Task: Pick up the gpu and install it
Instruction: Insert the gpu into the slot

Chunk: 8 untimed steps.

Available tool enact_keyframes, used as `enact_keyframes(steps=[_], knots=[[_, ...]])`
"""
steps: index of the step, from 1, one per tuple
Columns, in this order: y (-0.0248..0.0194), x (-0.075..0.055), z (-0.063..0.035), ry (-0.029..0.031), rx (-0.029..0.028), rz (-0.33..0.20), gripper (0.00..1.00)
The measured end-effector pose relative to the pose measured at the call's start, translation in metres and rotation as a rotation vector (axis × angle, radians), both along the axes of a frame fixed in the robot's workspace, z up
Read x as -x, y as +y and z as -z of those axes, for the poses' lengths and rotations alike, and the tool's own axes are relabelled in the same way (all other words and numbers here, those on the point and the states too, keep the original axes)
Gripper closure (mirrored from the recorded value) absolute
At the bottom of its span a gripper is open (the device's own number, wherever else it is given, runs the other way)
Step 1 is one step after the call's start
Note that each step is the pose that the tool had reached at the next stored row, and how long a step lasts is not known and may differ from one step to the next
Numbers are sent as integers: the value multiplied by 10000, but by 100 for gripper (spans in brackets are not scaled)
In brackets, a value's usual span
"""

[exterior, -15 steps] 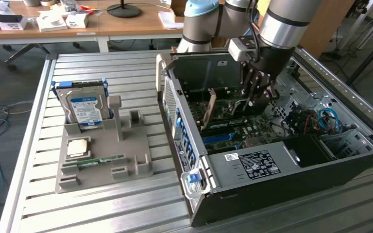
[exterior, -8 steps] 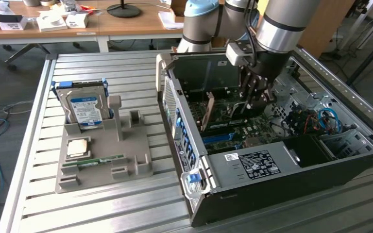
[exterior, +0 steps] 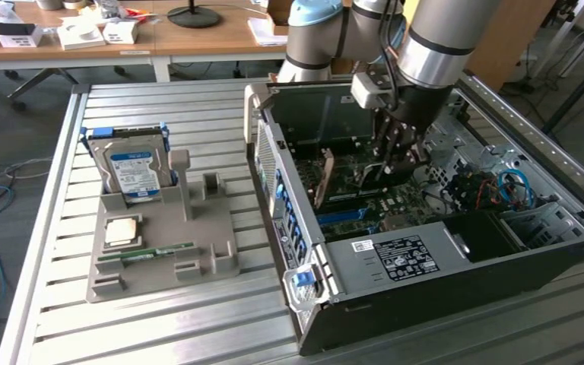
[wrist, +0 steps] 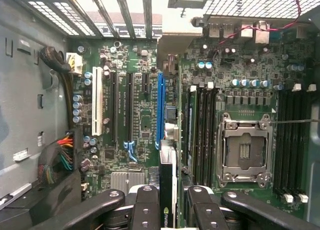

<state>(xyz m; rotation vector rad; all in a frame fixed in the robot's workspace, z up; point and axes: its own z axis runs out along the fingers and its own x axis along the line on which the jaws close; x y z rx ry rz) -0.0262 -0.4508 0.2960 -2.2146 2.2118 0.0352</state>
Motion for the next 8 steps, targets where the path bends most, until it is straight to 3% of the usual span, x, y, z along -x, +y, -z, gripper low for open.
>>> enact_keyframes(steps=[8], knots=[[0, 35, 19, -23, -5, -26, 74]])
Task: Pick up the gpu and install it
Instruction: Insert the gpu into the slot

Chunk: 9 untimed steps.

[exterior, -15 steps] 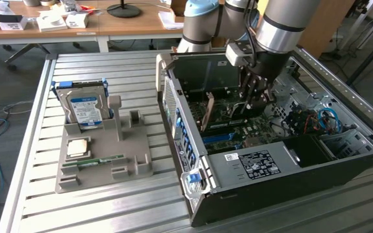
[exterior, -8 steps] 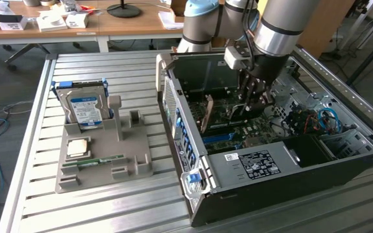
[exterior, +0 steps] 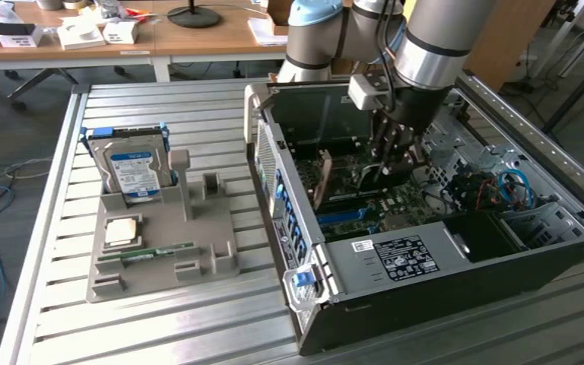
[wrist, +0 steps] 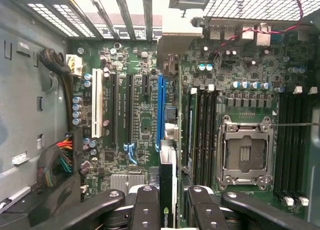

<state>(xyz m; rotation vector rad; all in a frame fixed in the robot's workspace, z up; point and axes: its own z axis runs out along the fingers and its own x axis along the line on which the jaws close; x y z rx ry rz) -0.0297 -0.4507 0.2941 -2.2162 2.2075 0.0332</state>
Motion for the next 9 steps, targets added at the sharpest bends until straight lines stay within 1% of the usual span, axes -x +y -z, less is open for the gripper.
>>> enact_keyframes(steps=[5, 8, 9], knots=[[-5, 12, 32, 1, 3, 0, 74], [-5, 14, 33, 2, 5, -2, 74], [-11, 15, 35, 1, 2, -2, 74]])
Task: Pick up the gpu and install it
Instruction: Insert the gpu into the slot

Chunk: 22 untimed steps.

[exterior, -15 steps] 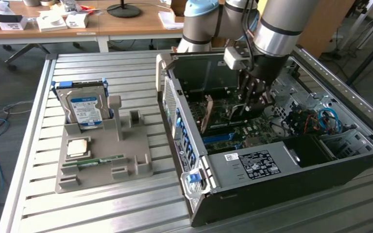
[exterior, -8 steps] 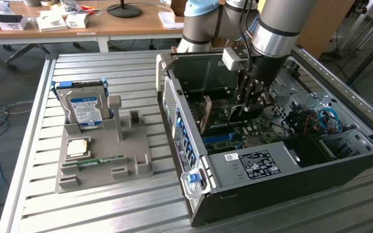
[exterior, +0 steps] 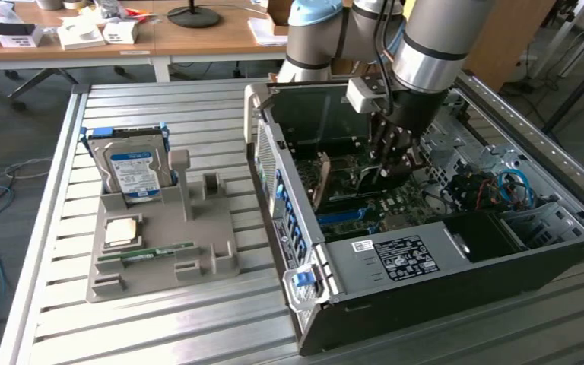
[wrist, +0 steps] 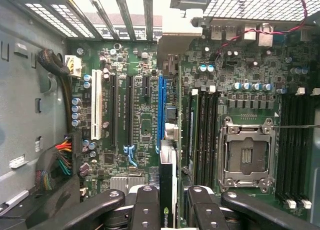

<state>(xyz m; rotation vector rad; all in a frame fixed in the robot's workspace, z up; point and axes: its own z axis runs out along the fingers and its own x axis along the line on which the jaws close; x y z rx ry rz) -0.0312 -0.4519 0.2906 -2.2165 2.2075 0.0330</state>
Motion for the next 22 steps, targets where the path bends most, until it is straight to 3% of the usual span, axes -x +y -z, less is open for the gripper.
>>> enact_keyframes(steps=[5, 22], knots=[[-30, 6, 0, 0, 1, 3, 74], [-31, 108, 89, 1, 3, 1, 74]])
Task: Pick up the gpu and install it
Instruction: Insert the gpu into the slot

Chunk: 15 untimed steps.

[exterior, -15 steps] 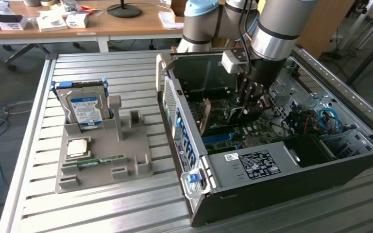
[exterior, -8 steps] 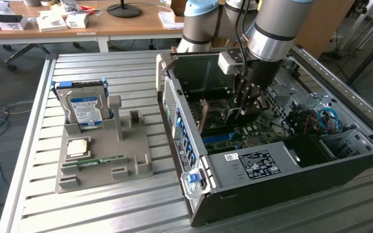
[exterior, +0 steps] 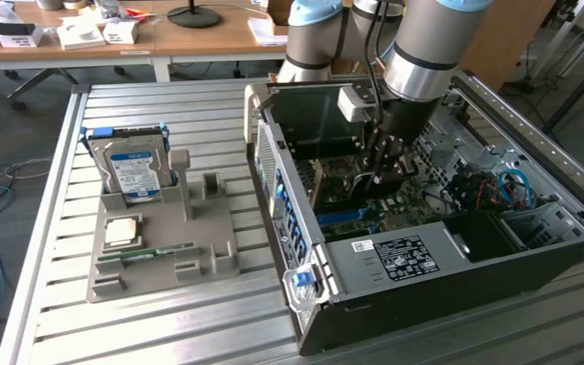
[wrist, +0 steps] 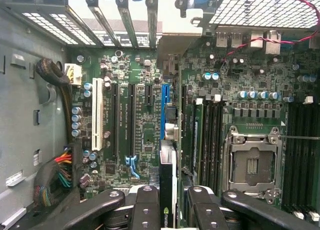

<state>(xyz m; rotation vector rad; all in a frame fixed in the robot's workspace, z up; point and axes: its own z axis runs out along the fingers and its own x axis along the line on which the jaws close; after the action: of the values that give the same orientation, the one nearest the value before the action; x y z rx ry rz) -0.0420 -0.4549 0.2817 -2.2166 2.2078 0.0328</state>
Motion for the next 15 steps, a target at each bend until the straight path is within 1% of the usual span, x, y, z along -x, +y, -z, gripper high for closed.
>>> enact_keyframes(steps=[2, 8, 15], knots=[[0, 0, 3, -1, -2, 0, 74], [0, 0, 58, -1, -2, 0, 74], [1, 16, 61, -2, -3, 1, 74]])
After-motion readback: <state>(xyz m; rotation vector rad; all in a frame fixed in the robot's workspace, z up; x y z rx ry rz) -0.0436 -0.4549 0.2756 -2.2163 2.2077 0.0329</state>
